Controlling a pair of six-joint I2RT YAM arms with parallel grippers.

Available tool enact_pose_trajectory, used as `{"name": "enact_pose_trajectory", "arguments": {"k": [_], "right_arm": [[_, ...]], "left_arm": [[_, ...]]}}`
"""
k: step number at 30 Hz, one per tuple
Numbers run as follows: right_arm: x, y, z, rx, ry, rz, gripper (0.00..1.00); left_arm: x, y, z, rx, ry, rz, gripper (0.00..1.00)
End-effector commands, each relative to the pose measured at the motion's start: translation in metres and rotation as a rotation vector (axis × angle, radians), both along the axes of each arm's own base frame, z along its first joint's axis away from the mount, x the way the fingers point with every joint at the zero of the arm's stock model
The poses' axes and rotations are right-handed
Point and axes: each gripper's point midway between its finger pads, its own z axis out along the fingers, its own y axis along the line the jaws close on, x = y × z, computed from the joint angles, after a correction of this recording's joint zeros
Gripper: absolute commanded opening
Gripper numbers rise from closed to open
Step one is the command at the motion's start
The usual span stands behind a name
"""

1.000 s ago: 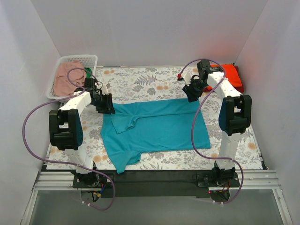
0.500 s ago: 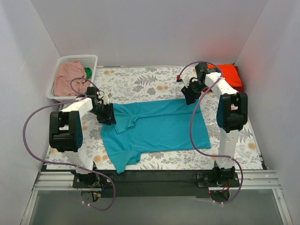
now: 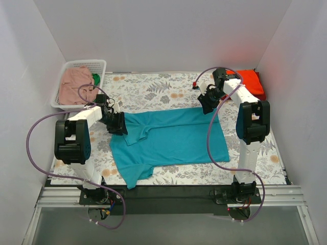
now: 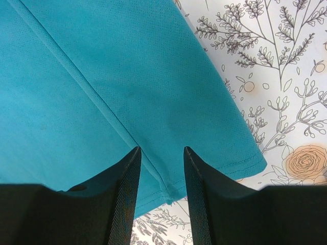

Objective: Fold and stack the t-shirts
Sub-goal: Fold the tshirt

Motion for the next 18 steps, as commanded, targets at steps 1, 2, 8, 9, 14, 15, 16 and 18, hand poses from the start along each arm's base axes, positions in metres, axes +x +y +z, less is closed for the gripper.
{"name": "enact_pose_trajectory", "arguments": {"k": [1, 2, 8, 9, 14, 15, 16, 18], "right_arm": [[0.0046, 0.0005, 0.0103, -0.001, -0.02, 0.003, 0.45], [0.0046, 0.0008, 0.011, 0.001, -0.021, 0.003, 0.45], [0.0039, 0.0007, 0.01, -0.003, -0.02, 0.007, 0.45], [0.0039, 0.0005, 0.0099, -0.005, -0.02, 0.006, 0.45], [0.004, 0.0003, 0.0094, -0.002, -0.019, 0.007, 0.45], [0.0039, 0.0007, 0.0094, -0.004, -0.019, 0.008, 0.44], [0.0039, 0.0007, 0.0094, -0.004, -0.019, 0.008, 0.45], [0.0042, -0.0004, 0.0099, -0.006, -0.021, 0.006, 0.44]], "left_arm": [[0.0144, -0.0039, 0.007, -0.004, -0.041, -0.003, 0.38], [0.0152, -0.0051, 0.0067, -0.007, -0.04, -0.003, 0.38], [0.0178, -0.0075, 0.0088, -0.013, -0.047, -0.002, 0.36], [0.0177, -0.008, 0.0088, -0.013, -0.047, -0.002, 0.35], [0.015, -0.0085, 0.0039, -0.01, -0.034, -0.003, 0.3], [0.0158, -0.0086, 0.0044, -0.01, -0.037, -0.003, 0.29], [0.0154, -0.0085, 0.0028, -0.007, -0.035, -0.005, 0.26], [0.0156, -0.009, 0.0035, -0.007, -0.035, -0.008, 0.2]]}}
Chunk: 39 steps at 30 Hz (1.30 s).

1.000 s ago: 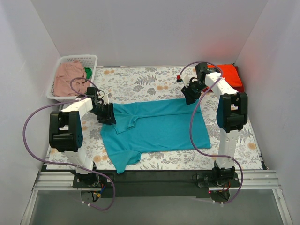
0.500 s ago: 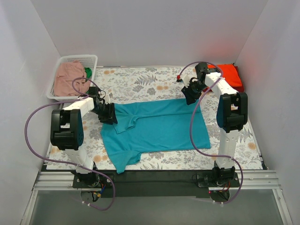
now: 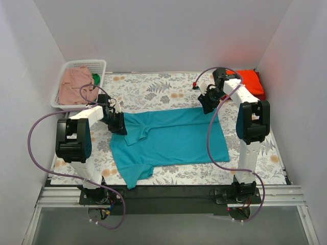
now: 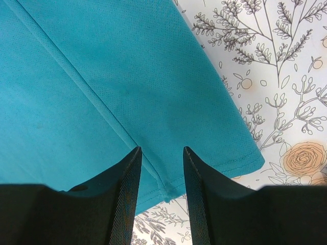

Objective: Fold and stack the t-shirts
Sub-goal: Fold the tshirt

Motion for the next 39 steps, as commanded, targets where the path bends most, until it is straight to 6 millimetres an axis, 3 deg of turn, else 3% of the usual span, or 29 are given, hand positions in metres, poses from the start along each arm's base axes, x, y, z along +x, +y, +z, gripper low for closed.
{"name": "enact_pose_trajectory", "arguments": {"k": [1, 6, 12, 17, 33, 36, 37, 39], "right_arm": [[0.003, 0.002, 0.009, 0.006, -0.014, 0.008, 0.44], [0.002, 0.002, 0.008, 0.005, -0.01, 0.008, 0.44], [0.0, 0.0, 0.005, -0.006, -0.005, 0.011, 0.44], [0.001, 0.001, 0.004, -0.003, -0.004, 0.012, 0.44], [0.002, 0.0, 0.0, -0.011, 0.002, 0.008, 0.44], [0.003, 0.001, -0.003, -0.008, 0.011, 0.003, 0.44], [0.003, 0.001, -0.003, -0.005, 0.015, -0.005, 0.44], [0.006, 0.003, -0.003, 0.008, 0.017, -0.017, 0.43]], "left_arm": [[0.012, -0.003, 0.009, -0.002, -0.047, -0.008, 0.16], [0.013, -0.003, 0.018, -0.004, -0.065, -0.007, 0.0], [0.003, -0.005, 0.034, -0.011, -0.071, -0.03, 0.0], [-0.015, -0.006, 0.032, -0.012, -0.032, -0.051, 0.0], [-0.034, -0.004, 0.019, 0.007, 0.032, -0.059, 0.0], [-0.023, -0.008, 0.036, -0.02, -0.027, -0.073, 0.18], [-0.012, -0.007, 0.051, -0.022, -0.089, -0.063, 0.27], [0.005, -0.006, 0.068, -0.024, -0.172, -0.059, 0.33]]}}
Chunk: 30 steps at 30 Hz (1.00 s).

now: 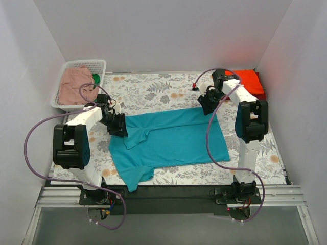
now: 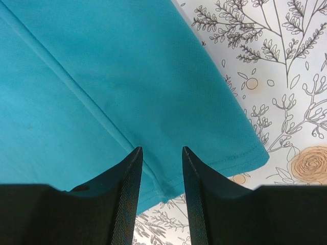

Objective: Fold and stack the t-shirts
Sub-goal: Fold the tshirt

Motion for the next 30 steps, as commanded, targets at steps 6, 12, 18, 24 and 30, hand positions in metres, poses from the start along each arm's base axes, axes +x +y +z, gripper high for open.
{"name": "enact_pose_trajectory", "arguments": {"k": [6, 12, 18, 24, 30], "right_arm": [[0.02, 0.015, -0.002, 0.065, 0.029, -0.078, 0.36], [0.028, 0.014, -0.027, 0.046, 0.059, -0.152, 0.27], [0.041, -0.003, -0.054, -0.041, -0.004, -0.223, 0.26], [0.065, -0.027, -0.077, -0.118, -0.069, -0.329, 0.27], [0.107, -0.014, -0.053, -0.042, -0.16, -0.329, 0.45]], "left_arm": [[0.08, 0.005, 0.057, -0.019, -0.261, 0.045, 0.32], [0.1, 0.015, 0.013, 0.037, -0.203, 0.099, 0.25], [0.121, 0.033, -0.029, 0.143, -0.171, 0.113, 0.17], [0.178, 0.037, -0.036, 0.164, -0.231, 0.121, 0.14], [0.236, 0.026, -0.031, 0.096, -0.267, 0.087, 0.18]]}}
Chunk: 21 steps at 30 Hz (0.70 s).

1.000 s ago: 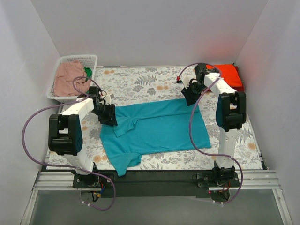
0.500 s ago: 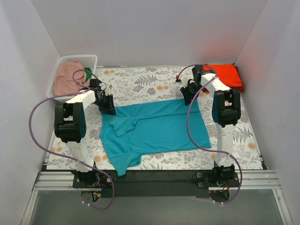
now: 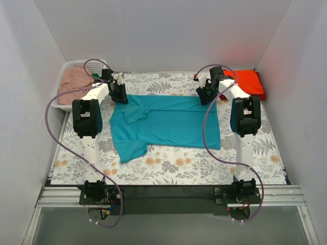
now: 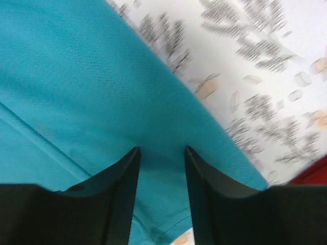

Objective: Fold and stack the t-shirts
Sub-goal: Fold the tshirt

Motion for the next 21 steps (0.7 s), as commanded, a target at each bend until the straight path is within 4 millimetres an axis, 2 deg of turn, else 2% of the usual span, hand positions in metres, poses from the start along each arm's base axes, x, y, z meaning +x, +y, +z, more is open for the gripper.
{"name": "enact_pose_trajectory", "arguments": {"k": [1, 2, 3, 4, 5, 6, 8, 9, 10, 11, 12, 13, 14, 15, 16, 17, 18, 19, 20, 21], "right_arm": [[0.028, -0.008, -0.007, -0.02, -0.056, -0.034, 0.5], [0.031, -0.003, 0.004, 0.006, -0.076, -0.023, 0.55], [0.036, 0.001, 0.031, 0.03, -0.123, -0.019, 0.62], [0.031, 0.004, 0.044, 0.049, -0.126, -0.007, 0.67], [0.025, 0.014, 0.058, 0.097, -0.133, 0.025, 0.75], [0.018, 0.018, 0.091, 0.125, -0.178, 0.045, 0.82], [-0.011, 0.025, 0.099, 0.144, -0.15, 0.104, 0.85], [-0.024, 0.029, 0.125, 0.143, -0.192, 0.131, 0.85], [-0.043, 0.027, 0.114, 0.122, -0.159, 0.164, 0.84], [-0.059, 0.029, 0.114, 0.115, -0.137, 0.189, 0.84], [-0.074, 0.027, 0.126, 0.104, -0.155, 0.208, 0.82], [-0.086, 0.027, 0.123, 0.087, -0.144, 0.225, 0.81], [-0.113, 0.023, 0.102, 0.052, -0.076, 0.251, 0.79], [-0.127, 0.022, 0.105, 0.038, -0.074, 0.264, 0.74], [-0.139, 0.02, 0.1, 0.024, -0.054, 0.274, 0.72], [-0.163, 0.018, 0.079, -0.001, 0.013, 0.286, 0.69], [-0.175, 0.017, 0.081, -0.008, 0.012, 0.296, 0.66], [-0.188, 0.017, 0.074, -0.018, 0.036, 0.304, 0.64], [-0.206, 0.015, 0.06, -0.049, 0.075, 0.324, 0.61], [-0.214, 0.013, 0.06, -0.064, 0.072, 0.328, 0.57]], "left_arm": [[0.014, 0.005, -0.002, 0.012, 0.002, -0.027, 0.22], [0.017, 0.002, 0.019, 0.005, -0.042, -0.048, 0.32], [0.016, -0.003, 0.032, -0.025, -0.066, -0.073, 0.36], [0.015, -0.005, 0.048, -0.033, -0.099, -0.089, 0.41], [0.013, -0.007, 0.08, -0.036, -0.161, -0.114, 0.5], [0.005, -0.01, 0.094, -0.045, -0.179, -0.137, 0.52], [-0.015, -0.018, 0.117, -0.08, -0.193, -0.19, 0.56], [-0.031, -0.017, 0.137, -0.072, -0.228, -0.218, 0.58], [-0.047, -0.021, 0.139, -0.097, -0.21, -0.253, 0.59], [-0.06, -0.021, 0.144, -0.096, -0.214, -0.279, 0.59], [-0.084, -0.02, 0.142, -0.085, -0.21, -0.326, 0.59], [-0.098, -0.022, 0.142, -0.084, -0.207, -0.358, 0.59], [-0.115, -0.024, 0.139, -0.1, -0.186, -0.389, 0.59], [-0.127, -0.012, 0.132, -0.095, -0.169, -0.39, 0.59], [-0.152, -0.008, 0.122, -0.081, -0.142, -0.435, 0.58], [-0.165, -0.008, 0.114, -0.082, -0.125, -0.46, 0.58], [-0.176, -0.007, 0.11, -0.076, -0.115, -0.483, 0.57], [-0.187, -0.005, 0.108, -0.058, -0.119, -0.522, 0.56], [-0.203, -0.003, 0.093, -0.057, -0.073, -0.531, 0.54], [-0.21, -0.003, 0.088, -0.052, -0.063, -0.54, 0.53]]}}
